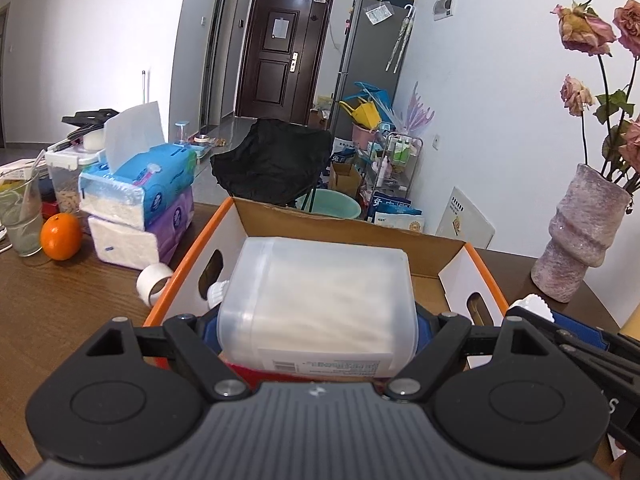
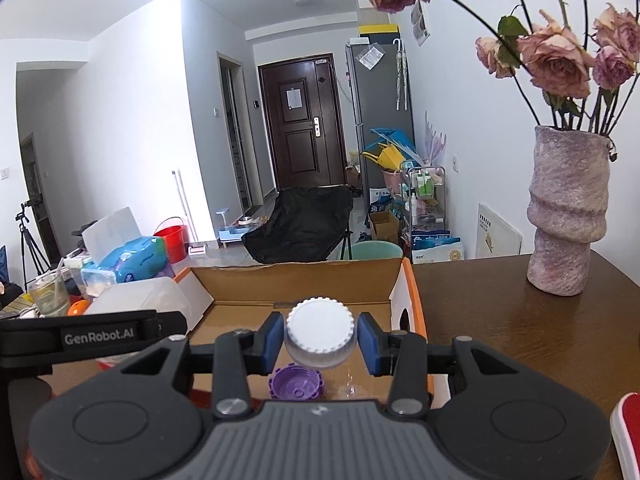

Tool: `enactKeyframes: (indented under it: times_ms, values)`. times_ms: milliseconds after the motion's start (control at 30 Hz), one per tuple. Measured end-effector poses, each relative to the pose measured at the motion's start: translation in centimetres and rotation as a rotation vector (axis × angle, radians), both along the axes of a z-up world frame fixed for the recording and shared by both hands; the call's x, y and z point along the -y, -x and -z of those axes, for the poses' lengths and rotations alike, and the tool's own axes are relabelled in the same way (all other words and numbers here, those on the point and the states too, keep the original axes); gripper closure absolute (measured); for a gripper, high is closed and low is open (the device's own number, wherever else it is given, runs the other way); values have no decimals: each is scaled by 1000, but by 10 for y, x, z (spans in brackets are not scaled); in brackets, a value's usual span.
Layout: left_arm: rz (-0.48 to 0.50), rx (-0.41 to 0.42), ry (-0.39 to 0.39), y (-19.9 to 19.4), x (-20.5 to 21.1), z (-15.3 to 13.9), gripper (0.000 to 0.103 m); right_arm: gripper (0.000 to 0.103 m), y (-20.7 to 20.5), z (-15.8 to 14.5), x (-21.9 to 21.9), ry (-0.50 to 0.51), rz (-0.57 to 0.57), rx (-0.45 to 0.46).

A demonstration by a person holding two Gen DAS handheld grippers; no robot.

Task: Organize rigid objects
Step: 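Carry the container in the left tool while the right tool carries the white cap over the box, then open the left tool to drop the container in the box while the right tool releases the cap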

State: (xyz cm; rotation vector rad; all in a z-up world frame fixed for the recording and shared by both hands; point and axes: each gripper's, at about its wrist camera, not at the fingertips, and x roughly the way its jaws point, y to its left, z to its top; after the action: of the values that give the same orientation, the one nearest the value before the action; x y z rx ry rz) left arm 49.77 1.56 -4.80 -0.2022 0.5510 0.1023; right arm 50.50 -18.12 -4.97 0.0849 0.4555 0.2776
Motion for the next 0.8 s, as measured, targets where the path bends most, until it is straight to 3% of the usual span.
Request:
enactKeyframes:
  times_ms: [800]
  values:
    - [-31,-23,-62,-69,-17,13,19,63,-83,27,-27,71,-17,-43]
